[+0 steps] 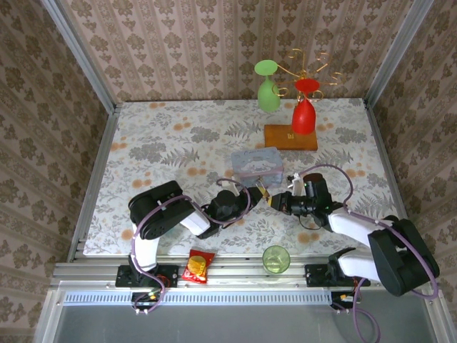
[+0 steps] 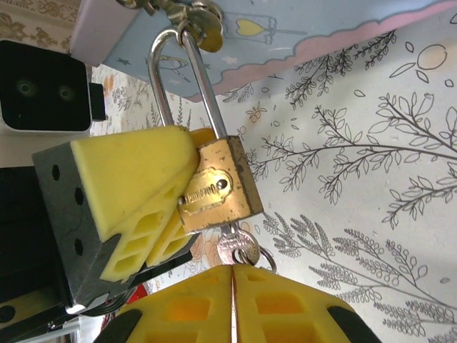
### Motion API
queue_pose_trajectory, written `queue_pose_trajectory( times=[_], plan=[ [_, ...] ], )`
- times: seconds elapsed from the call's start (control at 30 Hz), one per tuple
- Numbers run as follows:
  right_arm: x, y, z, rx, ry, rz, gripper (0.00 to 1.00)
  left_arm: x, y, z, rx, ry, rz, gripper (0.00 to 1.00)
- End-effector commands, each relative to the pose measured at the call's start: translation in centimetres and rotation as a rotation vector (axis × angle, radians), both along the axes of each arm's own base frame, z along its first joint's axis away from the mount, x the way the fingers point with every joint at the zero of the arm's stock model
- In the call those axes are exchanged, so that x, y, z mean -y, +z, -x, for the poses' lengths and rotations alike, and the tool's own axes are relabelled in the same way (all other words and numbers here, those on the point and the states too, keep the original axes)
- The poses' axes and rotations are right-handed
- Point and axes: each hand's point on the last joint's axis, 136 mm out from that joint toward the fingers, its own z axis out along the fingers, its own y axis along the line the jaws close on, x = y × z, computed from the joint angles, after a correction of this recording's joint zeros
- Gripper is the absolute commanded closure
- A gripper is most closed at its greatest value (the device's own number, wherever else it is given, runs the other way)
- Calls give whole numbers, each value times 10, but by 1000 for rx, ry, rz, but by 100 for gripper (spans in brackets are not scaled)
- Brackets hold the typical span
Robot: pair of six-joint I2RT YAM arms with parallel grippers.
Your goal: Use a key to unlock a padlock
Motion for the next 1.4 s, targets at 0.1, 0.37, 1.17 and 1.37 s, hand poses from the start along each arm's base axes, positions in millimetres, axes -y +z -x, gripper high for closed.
queue_pose_trajectory(
  times=[0.1, 0.37, 1.17, 1.37],
  plan=[
    [-6, 15, -18, 84, -14, -36, 90, 13, 36, 10, 46, -50, 104, 100],
    [24, -8, -1, 52, -11, 226, 50, 3, 26, 3, 33, -24, 84, 100],
    [-1, -13, -15, 203, 82, 301, 82, 18, 40, 17, 24, -60, 130, 100],
    [21, -20, -18, 230, -7, 460, 84, 13, 37, 15, 25, -43, 119, 100]
  ],
)
